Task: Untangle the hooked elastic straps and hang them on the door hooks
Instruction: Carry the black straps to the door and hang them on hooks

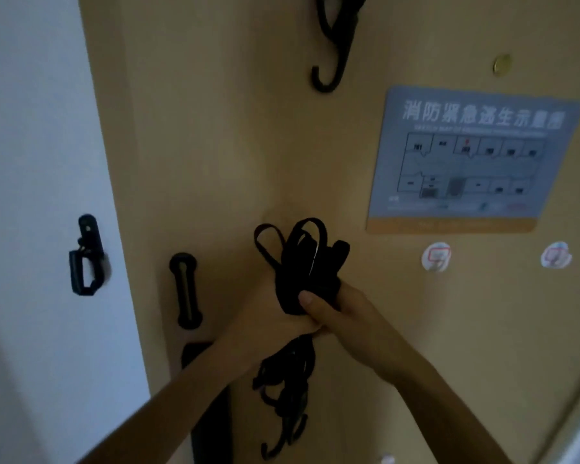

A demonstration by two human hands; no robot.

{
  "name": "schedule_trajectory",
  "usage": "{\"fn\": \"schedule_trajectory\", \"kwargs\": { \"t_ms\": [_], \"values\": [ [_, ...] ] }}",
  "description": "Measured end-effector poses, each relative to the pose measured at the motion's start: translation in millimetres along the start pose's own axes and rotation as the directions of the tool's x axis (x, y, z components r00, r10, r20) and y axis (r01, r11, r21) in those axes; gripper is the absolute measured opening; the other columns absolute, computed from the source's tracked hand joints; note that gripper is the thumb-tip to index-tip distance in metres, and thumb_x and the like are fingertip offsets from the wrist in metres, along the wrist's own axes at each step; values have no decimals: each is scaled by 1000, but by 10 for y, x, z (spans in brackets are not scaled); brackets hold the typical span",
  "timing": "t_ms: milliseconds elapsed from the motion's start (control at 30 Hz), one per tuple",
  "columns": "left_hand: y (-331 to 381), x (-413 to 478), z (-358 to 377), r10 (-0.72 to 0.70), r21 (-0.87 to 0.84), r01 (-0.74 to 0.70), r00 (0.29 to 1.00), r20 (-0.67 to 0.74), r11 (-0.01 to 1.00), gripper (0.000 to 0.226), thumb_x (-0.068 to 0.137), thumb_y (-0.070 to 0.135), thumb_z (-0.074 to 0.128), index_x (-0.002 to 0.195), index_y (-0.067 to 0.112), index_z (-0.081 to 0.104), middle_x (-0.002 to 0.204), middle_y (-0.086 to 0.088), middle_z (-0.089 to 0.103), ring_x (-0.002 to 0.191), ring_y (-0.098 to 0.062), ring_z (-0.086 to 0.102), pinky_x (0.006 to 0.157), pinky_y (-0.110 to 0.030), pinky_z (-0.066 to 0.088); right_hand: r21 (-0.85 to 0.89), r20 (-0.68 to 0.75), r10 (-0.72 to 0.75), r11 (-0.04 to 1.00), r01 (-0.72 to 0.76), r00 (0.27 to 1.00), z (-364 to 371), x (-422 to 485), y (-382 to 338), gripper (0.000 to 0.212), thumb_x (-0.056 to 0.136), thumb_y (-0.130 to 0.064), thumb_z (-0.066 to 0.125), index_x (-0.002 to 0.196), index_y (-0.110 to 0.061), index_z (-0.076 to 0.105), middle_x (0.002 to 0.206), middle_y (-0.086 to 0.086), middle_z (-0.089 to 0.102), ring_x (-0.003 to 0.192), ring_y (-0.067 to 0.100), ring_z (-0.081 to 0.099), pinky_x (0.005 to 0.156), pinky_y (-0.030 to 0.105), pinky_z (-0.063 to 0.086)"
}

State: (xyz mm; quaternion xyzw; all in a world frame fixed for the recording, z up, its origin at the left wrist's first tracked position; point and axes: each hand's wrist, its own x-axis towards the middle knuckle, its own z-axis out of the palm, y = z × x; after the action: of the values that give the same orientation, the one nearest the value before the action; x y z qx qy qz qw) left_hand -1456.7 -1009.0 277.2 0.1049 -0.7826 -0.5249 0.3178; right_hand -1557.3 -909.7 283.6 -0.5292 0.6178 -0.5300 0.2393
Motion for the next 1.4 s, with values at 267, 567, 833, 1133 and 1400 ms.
{"fn": "schedule_trajectory", "kwargs": {
  "t_ms": [267,567,833,1133,1400],
  "values": [
    [-46,-69,78,-116,-246,138,988,102,959,28,84,3,64,99,26,66,87,7,72,82,-7,69,66,-19,55,201,-91,31,979,-12,995,-133,-193,109,27,95,-17,49,120,-12,57,105,10,69,83,23,68,63,35,58],
    [117,112,397,-148,-338,148,989,25,929,13,84,13,65,91,23,69,84,7,72,94,-19,67,85,-31,51,165,-290,-22,984,73,957,-675,-356,138,19,95,-17,51,102,-4,63,94,19,64,84,29,64,59,32,54],
    [330,272,1156,-107,-287,90,993,-47,954,21,85,11,63,95,29,70,96,0,74,92,-19,71,85,-37,55,25,-144,-125,991,130,982,-1227,-585,177,22,96,-21,49,114,-12,60,88,1,67,61,7,61,51,25,50],
    [534,384,1768,-170,-135,157,981,-94,978,17,86,-1,55,103,3,60,83,-12,65,72,-22,66,56,-22,54,-15,-157,-172,985,172,972,-1835,-795,370,11,94,-23,52,95,-25,63,68,-4,65,60,24,60,59,35,52],
    [651,393,1864,-261,-335,213,960,-104,918,12,89,13,59,101,10,59,81,-5,63,56,-12,60,52,-25,49,45,-260,-166,982,184,951,-2027,-769,375,17,91,-19,58,74,-18,61,63,2,62,55,12,57,53,14,43]
  ]
}}
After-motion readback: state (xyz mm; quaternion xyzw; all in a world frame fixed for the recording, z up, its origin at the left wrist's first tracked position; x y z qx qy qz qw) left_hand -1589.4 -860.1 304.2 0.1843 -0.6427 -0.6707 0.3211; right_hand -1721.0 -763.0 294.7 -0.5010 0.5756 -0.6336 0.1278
